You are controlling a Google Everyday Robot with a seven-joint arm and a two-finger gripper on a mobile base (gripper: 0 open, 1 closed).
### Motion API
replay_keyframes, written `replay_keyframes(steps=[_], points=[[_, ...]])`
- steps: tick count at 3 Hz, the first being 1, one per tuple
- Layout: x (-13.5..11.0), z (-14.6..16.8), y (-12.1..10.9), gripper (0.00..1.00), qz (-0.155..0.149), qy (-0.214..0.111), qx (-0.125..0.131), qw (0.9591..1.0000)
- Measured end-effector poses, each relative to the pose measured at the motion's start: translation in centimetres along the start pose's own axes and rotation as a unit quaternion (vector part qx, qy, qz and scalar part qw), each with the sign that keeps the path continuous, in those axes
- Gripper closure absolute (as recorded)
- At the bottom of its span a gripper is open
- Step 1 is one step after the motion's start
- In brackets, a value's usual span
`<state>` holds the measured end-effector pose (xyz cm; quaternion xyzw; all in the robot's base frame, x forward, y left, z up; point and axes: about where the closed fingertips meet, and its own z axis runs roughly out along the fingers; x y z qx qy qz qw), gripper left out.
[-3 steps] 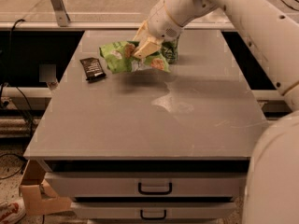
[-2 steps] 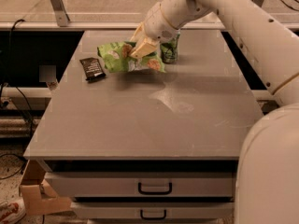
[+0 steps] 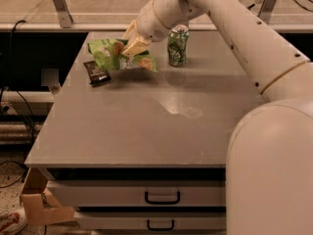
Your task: Move green rice chip bag near rxbar chocolate
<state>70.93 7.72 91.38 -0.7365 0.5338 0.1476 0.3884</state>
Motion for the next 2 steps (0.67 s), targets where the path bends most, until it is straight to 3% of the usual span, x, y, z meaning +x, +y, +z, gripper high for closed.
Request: replay_keyframes(steps=[1,2], points=[[-0.6,1.3,-0.4,1.00,0.001,-0.012,-0.002,0.9999],[-0.2,3.0,-0.2,0.82,0.009,-0.014,-0.015,0.9998]])
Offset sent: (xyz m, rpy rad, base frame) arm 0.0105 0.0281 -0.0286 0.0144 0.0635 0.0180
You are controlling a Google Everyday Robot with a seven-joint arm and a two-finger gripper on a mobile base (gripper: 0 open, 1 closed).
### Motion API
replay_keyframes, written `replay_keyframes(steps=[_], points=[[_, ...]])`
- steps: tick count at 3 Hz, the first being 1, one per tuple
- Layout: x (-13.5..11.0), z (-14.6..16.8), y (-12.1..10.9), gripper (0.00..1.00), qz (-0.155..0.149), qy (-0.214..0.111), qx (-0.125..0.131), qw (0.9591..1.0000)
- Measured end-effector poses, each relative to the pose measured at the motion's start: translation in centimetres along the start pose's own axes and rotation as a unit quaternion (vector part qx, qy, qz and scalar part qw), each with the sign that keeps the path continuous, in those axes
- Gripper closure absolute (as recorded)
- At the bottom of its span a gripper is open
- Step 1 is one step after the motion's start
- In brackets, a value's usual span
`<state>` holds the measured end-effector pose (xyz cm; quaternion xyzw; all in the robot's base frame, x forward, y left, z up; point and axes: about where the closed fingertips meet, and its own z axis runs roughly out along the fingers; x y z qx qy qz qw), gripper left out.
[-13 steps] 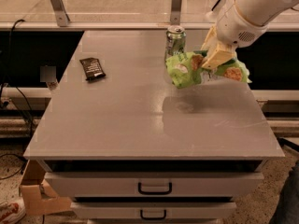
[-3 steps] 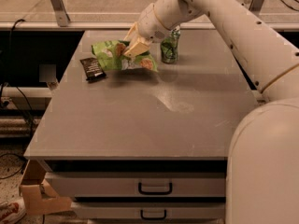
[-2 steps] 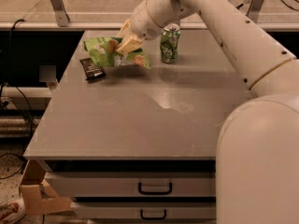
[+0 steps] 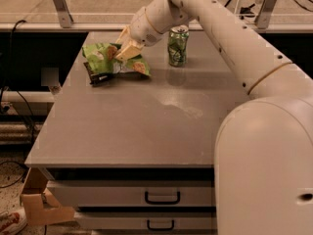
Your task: Move green rice chip bag near rxbar chocolate
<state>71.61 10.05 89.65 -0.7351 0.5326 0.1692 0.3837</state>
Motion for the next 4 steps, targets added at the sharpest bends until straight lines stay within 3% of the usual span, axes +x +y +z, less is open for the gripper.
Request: replay_keyframes(steps=[3,4], points=[[-0.1,1.0,0.3,0.13,0.000,-0.002,-0.008,1.0000],[-0.1,1.4,0.3,0.00,0.000,-0.003,-0.010,0.9999]])
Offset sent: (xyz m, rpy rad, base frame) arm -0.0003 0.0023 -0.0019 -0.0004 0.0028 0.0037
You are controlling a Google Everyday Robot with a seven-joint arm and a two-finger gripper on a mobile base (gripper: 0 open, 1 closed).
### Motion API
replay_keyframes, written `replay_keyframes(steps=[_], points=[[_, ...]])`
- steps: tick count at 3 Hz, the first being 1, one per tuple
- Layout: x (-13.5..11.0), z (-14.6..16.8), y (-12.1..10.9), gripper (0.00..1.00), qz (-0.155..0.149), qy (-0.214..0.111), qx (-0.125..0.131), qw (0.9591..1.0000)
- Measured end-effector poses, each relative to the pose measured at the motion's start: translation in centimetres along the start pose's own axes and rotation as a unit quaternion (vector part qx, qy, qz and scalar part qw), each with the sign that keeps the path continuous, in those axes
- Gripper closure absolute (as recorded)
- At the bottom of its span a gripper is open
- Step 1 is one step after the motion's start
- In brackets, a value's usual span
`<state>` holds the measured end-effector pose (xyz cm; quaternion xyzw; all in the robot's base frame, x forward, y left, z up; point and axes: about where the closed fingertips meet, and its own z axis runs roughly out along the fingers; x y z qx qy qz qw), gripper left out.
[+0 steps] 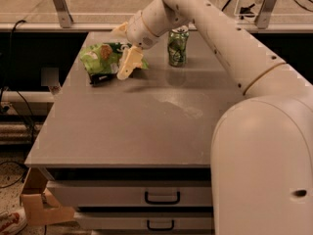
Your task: Move green rice chip bag near rxbar chocolate
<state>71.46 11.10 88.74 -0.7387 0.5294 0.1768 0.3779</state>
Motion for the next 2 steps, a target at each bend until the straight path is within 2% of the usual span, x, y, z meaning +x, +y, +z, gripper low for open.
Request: replay_keyframes(steps=[1,2], points=[[0.00,0.01,0.00,0.00,0.000,0.000,0.000,1.0000],[0.76,-0.97,0.72,0.00,-0.002,0.036,-0.018,0.9992]])
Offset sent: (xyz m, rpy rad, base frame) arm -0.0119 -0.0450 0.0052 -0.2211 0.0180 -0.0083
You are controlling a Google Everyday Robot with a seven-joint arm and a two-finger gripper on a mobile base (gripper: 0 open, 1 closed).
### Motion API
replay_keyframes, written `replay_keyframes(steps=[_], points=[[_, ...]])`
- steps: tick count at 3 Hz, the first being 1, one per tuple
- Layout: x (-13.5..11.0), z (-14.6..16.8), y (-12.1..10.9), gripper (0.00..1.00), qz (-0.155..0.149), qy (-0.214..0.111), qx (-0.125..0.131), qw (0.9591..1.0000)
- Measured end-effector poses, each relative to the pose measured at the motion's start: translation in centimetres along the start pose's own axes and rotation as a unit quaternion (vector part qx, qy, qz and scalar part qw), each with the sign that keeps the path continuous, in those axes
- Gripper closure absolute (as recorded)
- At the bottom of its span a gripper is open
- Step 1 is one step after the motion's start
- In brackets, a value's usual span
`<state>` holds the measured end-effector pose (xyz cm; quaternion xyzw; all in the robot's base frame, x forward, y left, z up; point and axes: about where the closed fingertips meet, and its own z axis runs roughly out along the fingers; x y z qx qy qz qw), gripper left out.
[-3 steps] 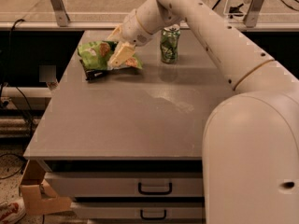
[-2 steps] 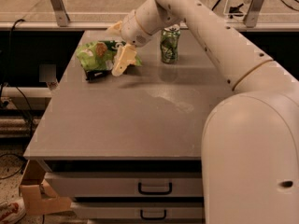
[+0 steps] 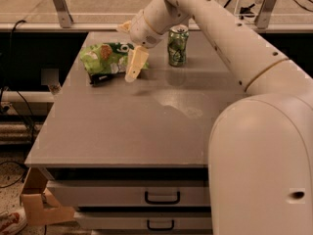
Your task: Move green rice chip bag near rxbar chocolate
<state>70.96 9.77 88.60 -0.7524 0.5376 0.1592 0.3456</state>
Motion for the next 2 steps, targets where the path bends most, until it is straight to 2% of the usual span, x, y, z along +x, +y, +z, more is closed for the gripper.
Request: replay_keyframes(steps=[1,2], points=[[1.9,-2.7,1.3,0.00,0.011,0.059,-0.012,0.9981],[4.0,-5.5,2.5,0.00,0.038,0.103,0.006,0.9940]])
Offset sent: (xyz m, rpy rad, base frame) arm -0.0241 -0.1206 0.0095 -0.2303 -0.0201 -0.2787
